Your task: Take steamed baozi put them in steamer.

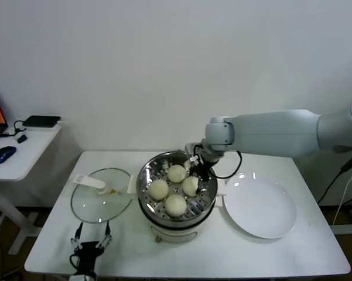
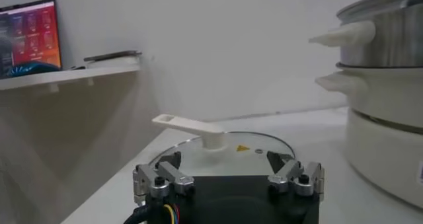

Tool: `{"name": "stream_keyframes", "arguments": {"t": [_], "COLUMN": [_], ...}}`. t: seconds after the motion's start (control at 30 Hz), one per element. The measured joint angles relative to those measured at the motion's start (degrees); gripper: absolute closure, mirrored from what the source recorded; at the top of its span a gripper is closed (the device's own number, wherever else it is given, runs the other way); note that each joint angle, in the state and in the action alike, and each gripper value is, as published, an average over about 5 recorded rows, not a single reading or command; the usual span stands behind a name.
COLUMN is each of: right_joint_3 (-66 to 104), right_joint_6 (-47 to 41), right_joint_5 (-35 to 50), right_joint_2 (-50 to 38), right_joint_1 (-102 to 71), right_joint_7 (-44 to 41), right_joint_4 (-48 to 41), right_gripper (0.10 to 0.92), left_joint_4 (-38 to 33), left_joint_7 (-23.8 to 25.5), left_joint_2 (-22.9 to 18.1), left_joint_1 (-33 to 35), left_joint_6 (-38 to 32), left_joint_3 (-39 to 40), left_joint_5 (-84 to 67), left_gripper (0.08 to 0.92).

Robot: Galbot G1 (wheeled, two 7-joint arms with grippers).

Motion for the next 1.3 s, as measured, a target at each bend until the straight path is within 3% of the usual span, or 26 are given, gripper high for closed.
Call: {"name": "stream_keyframes", "arguments": {"t": [0.1,0.4,0.67,0.93,1.3], "right_joint_3": [-0.4,-1.4,5.0,25.6,42.1], "right_joint_6": [0.5,2.1,3.1,5.1,18.4], "right_joint_5": [0.6,3.5,6.4,5.3,4.9], "right_joint_2": [-0.7,-6.7,-20.8,-38.7,-58.8], "right_joint_1": [1.1,7.4,6.6,-10.4,-32.9], "right_joint_7": [-0.7,-0.4,15.9,32.5,43.5], "right_joint_4": [-0.1,1.6,8.1,17.8,27.2], "right_gripper": [0.21,0.202,0.203,0.203,0.203], "left_joint_4": [-0.3,-1.3,-1.7,-2.5,-1.5], "left_joint_7": [0.0,-0.1,-0.3,0.1,0.0], "left_joint_2": [0.0,0.2,0.2,0.2,-0.3], "left_joint_1": [0.1,0.9,0.6,0.1,0.0], "left_joint_6": [0.1,0.2,0.5,1.2,0.3], "left_joint_3": [0.1,0.0,0.3,0.3,0.2], "left_joint_5": [0.0,0.1,0.2,1.2,2.1], "left_gripper": [0.177,0.177,0.177,0.177,0.177]}}
